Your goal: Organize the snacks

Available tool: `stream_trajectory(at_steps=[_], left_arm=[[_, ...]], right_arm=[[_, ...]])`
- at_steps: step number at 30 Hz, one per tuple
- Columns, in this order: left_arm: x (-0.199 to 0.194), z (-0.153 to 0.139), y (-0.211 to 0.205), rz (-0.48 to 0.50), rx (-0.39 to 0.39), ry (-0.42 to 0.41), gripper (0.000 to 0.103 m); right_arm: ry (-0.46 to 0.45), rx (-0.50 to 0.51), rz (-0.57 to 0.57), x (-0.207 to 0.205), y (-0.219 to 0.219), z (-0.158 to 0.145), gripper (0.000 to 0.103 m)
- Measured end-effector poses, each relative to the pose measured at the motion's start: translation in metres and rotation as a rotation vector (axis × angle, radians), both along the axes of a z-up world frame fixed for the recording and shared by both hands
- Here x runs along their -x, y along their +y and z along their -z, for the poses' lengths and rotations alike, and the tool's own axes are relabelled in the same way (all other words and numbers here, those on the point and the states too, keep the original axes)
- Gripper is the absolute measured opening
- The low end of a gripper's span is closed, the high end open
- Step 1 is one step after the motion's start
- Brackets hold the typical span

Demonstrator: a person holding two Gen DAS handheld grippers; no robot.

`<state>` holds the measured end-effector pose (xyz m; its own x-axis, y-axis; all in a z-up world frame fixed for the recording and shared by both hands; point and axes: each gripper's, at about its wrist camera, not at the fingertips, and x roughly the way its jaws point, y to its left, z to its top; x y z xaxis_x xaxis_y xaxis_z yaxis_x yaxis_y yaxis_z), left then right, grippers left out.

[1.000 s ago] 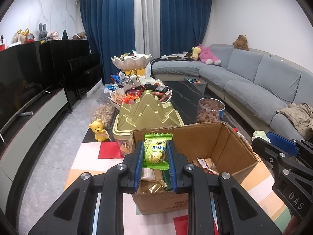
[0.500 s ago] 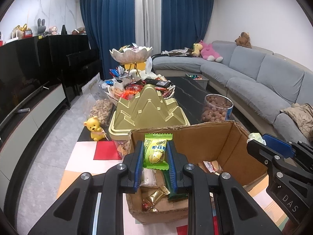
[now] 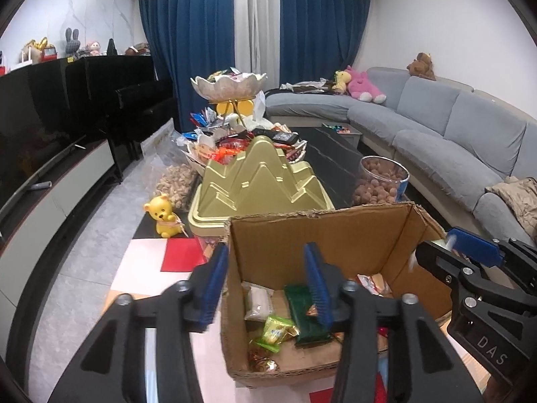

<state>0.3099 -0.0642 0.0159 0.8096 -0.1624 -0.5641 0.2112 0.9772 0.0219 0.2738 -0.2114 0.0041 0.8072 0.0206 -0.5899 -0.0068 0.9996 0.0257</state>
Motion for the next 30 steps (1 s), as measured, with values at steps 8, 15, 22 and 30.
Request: stream_trajectory(at_steps=[8, 15, 22, 30], left_arm=[[0.013, -0.010, 0.005, -0.045, -0.036, -0.044, 0.080], [0.025, -0.018, 0.013, -0.076, -0.029, -0.048, 0.089], [0.043, -0.026, 0.021, -0.093, -0.030, -0.056, 0.096], [0.071, -0.033, 0.026, -0.097, -0.029, -0.061, 0.099]], right_arm=[[-0.025, 0.000, 0.042, 0.011, -0.006, -0.009, 0.079], [-0.025, 0.006, 0.049, 0.022, -0.004, -0.015, 0.079], [-0.029, 0.020, 0.057, 0.039, 0.000, -0.023, 0.079], [-0.036, 0.015, 0.071, 0.066, 0.002, -0.032, 0.079]])
